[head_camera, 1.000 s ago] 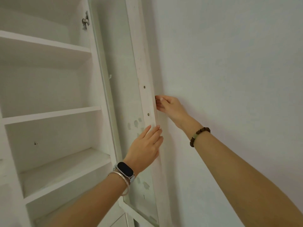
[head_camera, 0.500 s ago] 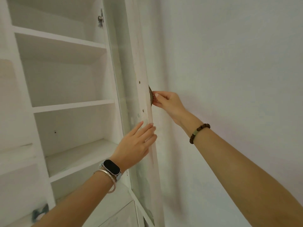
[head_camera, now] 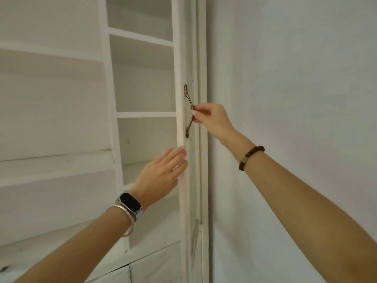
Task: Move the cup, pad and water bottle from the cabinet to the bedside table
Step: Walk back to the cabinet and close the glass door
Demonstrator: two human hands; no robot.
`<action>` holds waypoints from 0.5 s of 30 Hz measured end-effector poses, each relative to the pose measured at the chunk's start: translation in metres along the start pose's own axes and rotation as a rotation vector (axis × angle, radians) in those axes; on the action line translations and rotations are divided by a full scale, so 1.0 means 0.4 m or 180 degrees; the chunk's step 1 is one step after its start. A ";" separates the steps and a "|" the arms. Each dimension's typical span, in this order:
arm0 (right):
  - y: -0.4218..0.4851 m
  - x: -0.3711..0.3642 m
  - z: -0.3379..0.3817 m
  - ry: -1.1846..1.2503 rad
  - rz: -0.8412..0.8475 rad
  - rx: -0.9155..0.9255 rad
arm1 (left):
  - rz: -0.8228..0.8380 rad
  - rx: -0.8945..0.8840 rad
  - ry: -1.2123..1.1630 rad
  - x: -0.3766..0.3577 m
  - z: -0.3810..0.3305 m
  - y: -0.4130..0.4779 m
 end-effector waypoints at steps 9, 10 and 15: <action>0.022 -0.299 0.013 -0.0582 0.0257 0.0309 | 0.0485 0.0431 0.0447 -0.057 0.193 -0.193; 0.028 -0.332 0.008 -0.0573 0.0288 0.0279 | 0.0545 0.0473 0.0482 -0.070 0.213 -0.212; 0.056 -0.457 -0.018 -0.0473 0.0094 0.0187 | 0.0625 0.0665 0.0549 -0.129 0.289 -0.278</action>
Point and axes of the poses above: each hand's wrist, its own y-axis towards the middle knuckle, its own x-axis out of the back of the hand, z = x × y, the point moved 5 cm from there along y, towards the middle knuckle, and after that the axes turned 11 degrees about -z, right-handed, at the moved point
